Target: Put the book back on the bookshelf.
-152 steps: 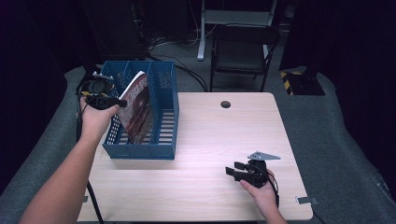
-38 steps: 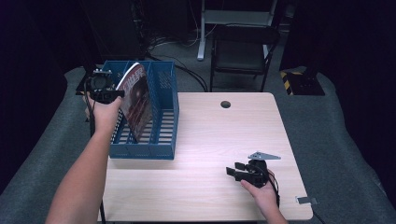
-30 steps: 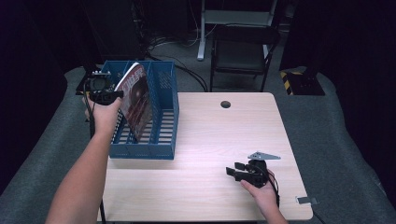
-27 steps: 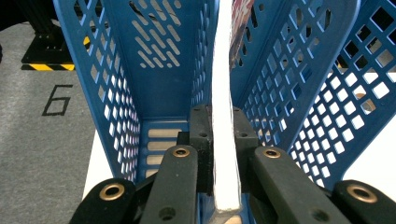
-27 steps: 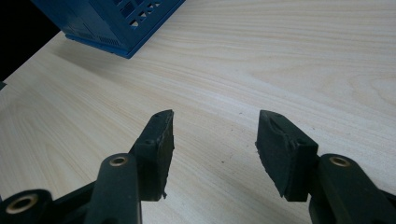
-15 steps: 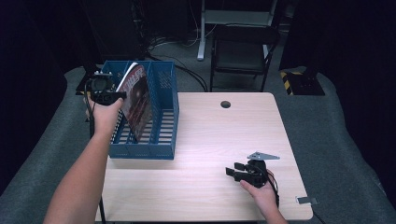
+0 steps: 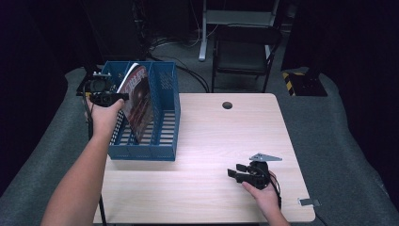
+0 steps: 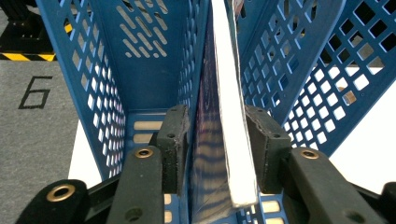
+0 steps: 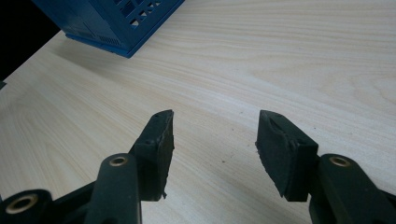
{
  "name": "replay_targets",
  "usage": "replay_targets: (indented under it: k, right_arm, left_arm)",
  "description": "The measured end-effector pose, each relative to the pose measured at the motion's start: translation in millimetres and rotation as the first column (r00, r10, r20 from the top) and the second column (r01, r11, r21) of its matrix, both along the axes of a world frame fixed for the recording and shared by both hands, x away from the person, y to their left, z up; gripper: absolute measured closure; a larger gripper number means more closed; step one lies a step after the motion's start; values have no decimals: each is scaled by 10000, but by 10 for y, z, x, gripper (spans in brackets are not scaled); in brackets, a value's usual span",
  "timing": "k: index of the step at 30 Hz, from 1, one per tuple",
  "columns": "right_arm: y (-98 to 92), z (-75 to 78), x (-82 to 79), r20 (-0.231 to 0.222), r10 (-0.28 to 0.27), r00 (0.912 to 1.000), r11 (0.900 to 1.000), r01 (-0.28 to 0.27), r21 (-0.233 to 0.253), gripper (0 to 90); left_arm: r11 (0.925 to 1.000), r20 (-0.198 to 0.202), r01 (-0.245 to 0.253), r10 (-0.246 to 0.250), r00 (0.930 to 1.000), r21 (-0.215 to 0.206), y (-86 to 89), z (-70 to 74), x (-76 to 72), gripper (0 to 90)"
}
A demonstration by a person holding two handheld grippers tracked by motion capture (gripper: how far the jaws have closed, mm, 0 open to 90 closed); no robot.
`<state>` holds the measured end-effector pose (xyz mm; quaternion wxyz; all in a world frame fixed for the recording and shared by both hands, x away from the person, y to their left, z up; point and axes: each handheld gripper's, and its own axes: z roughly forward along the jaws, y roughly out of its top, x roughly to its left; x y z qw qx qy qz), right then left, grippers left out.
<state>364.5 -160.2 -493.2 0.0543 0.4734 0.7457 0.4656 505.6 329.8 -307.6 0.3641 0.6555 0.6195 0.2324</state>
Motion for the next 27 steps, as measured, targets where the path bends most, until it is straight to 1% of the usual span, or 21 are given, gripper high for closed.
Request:
replay_targets:
  k: [1, 5, 7, 10, 14, 16, 17, 20, 21, 22, 23, 27]
  right_arm:
    - [-1, -2, 5, 67, 39, 10000, 10000, -38, -27, 459]
    - [2, 0, 2, 7, 11, 10000, 10000, -11, -12, 459]
    - [-3, -3, 5, 65, 42, 10000, 10000, -42, -30, 459]
    - [1, -1, 3, 2, 19, 10000, 10000, -19, -15, 459]
    - [-4, -4, 6, 80, 41, 10000, 10000, -41, -42, 459]
    - [-3, -2, 4, 36, 9, 10000, 10000, -9, -27, 459]
    - [-4, -2, 4, 34, 10, 10000, 10000, -10, -19, 459]
    - [-4, -3, 7, 68, 44, 10000, 10000, -44, -36, 459]
    - [-4, -4, 7, 74, 44, 10000, 10000, -44, -34, 459]
    - [-3, -3, 5, 35, 19, 10000, 10000, -19, -15, 459]
    - [-1, -2, 5, 6, 22, 10000, 10000, -22, -10, 459]
    - [4, 0, 4, -23, 47, 10000, 10000, -47, 4, 459]
  left_arm:
    - [10000, -51, 18, -18, 10000, -35, 5, 2, -4, 605]
    - [9999, -126, 74, -75, 9999, -121, 17, 4, -11, 598]
    - [9999, -103, 81, -82, 9999, -135, 20, 5, -16, 597]
    - [9998, -156, 185, -187, 9997, -114, 25, 14, -26, 596]
    - [9995, -161, 194, -198, 9997, -247, 21, 24, -41, 595]
    - [9994, -140, 247, -251, 9996, -253, 22, 31, -47, 594]
    - [9992, -223, 328, -333, 9992, -220, 22, 38, -54, 594]
    - [9990, -161, 382, -386, 9991, -243, 8, 49, -57, 590]
    - [9987, -243, 427, -435, 9988, -292, 4, 55, -61, 590]
    - [9984, -236, 474, -482, 9986, -312, 0, 58, -58, 590]
    - [9984, -287, 488, -496, 9984, -296, -4, 64, -58, 590]
    - [9983, -262, 524, -531, 9982, -253, -3, 90, -70, 588]
